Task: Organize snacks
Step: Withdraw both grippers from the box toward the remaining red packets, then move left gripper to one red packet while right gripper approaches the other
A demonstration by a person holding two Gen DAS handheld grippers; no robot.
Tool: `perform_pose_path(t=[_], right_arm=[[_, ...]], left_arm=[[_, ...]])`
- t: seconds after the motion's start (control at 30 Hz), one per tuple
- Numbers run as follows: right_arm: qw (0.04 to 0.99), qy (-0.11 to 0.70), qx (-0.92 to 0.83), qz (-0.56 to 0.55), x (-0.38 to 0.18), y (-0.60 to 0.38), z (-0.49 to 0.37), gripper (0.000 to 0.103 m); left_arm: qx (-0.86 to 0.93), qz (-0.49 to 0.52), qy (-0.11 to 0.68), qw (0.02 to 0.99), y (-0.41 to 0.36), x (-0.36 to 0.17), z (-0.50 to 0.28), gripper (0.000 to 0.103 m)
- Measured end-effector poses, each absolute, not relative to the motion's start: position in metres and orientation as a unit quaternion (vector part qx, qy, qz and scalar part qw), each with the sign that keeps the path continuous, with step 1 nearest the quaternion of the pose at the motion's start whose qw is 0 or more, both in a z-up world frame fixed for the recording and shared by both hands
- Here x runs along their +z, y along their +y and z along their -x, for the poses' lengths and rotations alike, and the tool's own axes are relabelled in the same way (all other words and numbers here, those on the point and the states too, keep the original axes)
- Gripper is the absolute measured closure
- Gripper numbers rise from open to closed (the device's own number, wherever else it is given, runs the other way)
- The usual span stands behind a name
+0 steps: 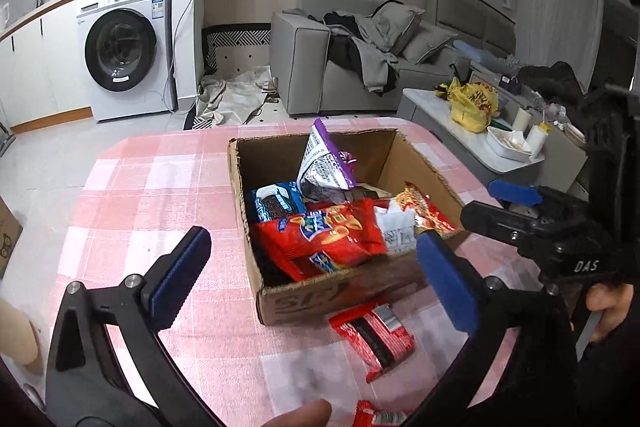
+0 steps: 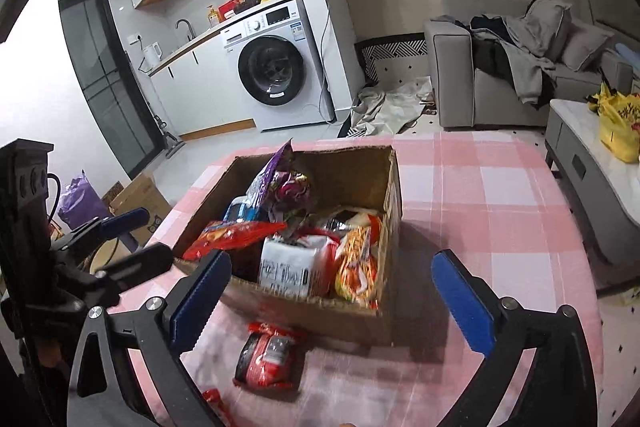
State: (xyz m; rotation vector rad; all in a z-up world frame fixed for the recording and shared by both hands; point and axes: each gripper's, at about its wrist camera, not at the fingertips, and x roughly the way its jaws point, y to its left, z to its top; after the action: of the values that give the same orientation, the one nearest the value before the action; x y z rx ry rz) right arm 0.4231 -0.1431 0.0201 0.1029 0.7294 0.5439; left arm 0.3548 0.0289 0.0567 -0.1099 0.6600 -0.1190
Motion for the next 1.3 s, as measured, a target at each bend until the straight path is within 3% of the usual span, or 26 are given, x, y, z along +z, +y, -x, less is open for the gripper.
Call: perform_pose_path(t=[0.67,1.3], right_arm=[[0.885,0.387,0.255,-0.034,-0.008,-0.15,-0.367,0.0],[0.879,0.398,0.265,-0.011,-0.028,-0.144,-0.336,0.0]], left_arm=[[-0.034,0.059,0.332,0.941,0.044,0.029,-0.251,0.001],[-0.049,0.045,0.349,0.935,0.025,-0.001,-0.226,0.001]])
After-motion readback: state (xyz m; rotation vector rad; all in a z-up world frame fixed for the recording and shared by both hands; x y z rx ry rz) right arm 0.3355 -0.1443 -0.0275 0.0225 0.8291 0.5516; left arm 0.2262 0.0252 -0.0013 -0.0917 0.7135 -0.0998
